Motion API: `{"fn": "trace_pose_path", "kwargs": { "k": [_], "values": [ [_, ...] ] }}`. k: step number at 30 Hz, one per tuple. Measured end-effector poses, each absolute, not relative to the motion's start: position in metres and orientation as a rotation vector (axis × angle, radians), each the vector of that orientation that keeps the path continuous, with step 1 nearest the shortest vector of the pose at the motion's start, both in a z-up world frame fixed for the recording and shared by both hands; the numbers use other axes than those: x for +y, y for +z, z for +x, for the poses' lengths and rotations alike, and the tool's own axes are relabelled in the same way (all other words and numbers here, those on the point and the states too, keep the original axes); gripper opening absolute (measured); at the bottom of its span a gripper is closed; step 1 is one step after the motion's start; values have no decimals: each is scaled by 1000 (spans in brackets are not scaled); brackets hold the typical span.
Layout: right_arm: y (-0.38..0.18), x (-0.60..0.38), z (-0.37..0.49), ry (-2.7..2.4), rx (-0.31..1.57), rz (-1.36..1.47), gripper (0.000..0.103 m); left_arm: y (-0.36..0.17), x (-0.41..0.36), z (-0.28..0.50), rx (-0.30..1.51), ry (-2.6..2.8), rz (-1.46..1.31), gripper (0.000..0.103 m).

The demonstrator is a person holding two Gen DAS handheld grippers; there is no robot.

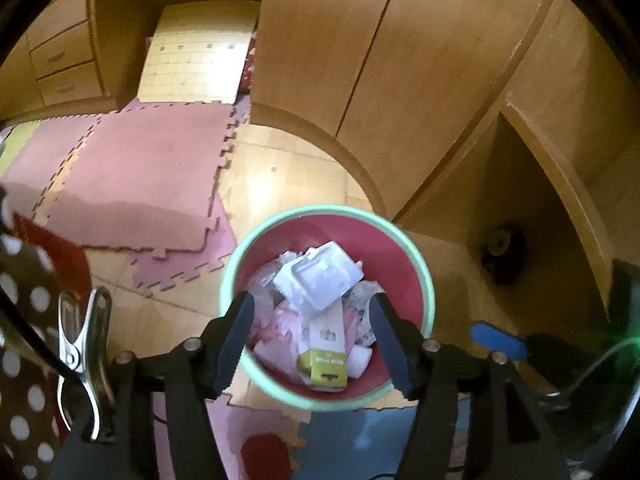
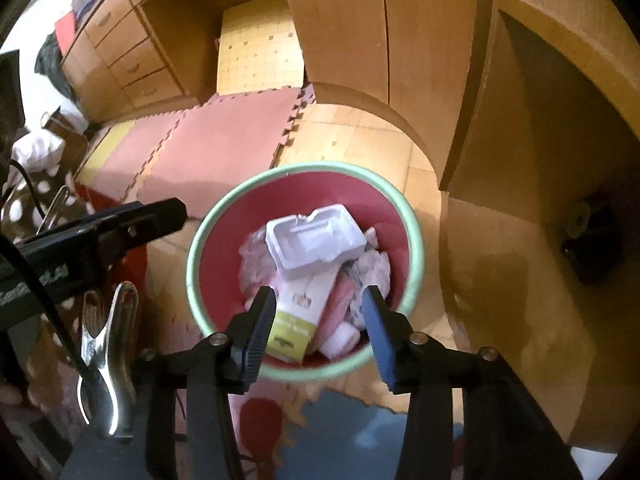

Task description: Collect trash

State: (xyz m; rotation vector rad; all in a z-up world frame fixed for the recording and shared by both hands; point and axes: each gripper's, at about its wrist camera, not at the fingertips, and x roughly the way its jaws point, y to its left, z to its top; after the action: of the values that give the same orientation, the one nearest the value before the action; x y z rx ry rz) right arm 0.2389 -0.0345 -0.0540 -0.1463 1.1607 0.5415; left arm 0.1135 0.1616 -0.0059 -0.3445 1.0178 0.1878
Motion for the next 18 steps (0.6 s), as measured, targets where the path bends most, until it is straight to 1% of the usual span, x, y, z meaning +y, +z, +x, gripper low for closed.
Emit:
{"fn": "trace_pose_path", "kwargs": {
  "k": [4,9,14,18],
  "values": [
    [-38,-50,226,540,1170,-134,49,-16,158,101,1063,217,-345,65],
    [-21,-65,207,551,1110,-94,49,-32,147,97,1113,213,-330,65],
    [-22,-64,199,571,1047,-71,49,-44,138,100,1133,200,-299,65],
    [-27,-65,200,577,1054,-62,49,-49,133,104,1136,181,-279,65]
  ]
}}
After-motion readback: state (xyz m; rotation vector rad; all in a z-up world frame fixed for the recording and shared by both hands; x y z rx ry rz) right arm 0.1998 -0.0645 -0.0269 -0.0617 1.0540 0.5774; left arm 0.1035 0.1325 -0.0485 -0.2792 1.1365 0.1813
